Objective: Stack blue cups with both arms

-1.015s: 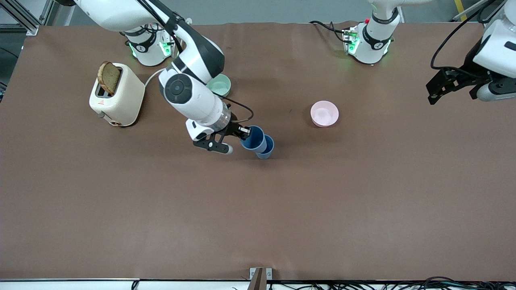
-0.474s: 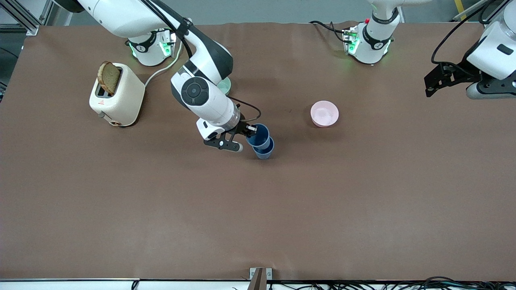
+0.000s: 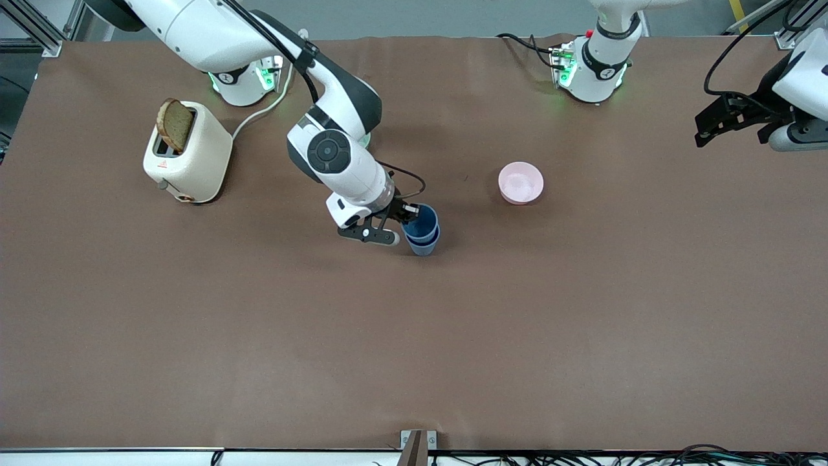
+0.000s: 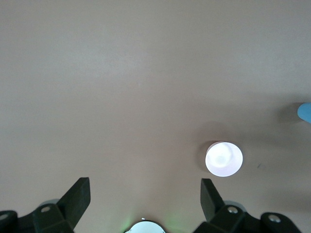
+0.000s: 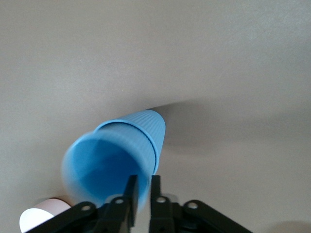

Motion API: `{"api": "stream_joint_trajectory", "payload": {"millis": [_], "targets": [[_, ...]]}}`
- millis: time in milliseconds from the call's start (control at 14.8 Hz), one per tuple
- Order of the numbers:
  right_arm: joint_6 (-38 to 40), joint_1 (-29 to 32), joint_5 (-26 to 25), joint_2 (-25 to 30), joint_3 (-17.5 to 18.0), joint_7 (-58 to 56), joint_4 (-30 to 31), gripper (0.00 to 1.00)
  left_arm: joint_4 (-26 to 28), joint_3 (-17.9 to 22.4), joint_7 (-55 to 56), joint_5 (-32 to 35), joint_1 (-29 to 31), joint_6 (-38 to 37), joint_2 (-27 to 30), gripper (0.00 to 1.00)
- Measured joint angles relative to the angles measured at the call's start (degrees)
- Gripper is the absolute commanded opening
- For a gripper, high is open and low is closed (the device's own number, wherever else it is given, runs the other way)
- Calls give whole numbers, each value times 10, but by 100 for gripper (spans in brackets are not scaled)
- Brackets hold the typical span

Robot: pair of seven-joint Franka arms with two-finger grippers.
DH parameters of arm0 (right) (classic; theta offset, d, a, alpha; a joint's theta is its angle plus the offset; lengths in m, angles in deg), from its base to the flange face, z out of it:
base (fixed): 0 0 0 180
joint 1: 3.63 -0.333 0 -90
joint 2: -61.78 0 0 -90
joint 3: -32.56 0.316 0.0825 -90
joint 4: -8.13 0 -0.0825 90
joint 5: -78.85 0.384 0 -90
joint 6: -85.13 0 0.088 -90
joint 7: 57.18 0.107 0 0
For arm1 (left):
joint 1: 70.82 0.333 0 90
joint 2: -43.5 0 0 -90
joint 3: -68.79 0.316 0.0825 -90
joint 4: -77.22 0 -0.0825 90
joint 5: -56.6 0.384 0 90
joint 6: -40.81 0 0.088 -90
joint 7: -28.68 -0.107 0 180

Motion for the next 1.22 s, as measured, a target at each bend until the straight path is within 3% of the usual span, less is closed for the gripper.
{"api": "stream_joint_trajectory", "payload": {"millis": [203,406,609,947,1218], "targets": [[0,2,-1,1,-1,0,-6,96,3,17,18,0,-24,-5,2,100],[32,22,-8,28,-2,-1,-21,100,5,33,23,0,-40,-6,2,100],[131,75,-11,106,-11,-71,-32,100,5,33,23,0,-41,-6,2,100],[221,125,-11,241,-108,-269,-33,100,6,33,23,0,-43,-6,2,100],[256,147,-10,298,-200,-378,-28,100,6,34,23,0,-43,-6,2,100]]}}
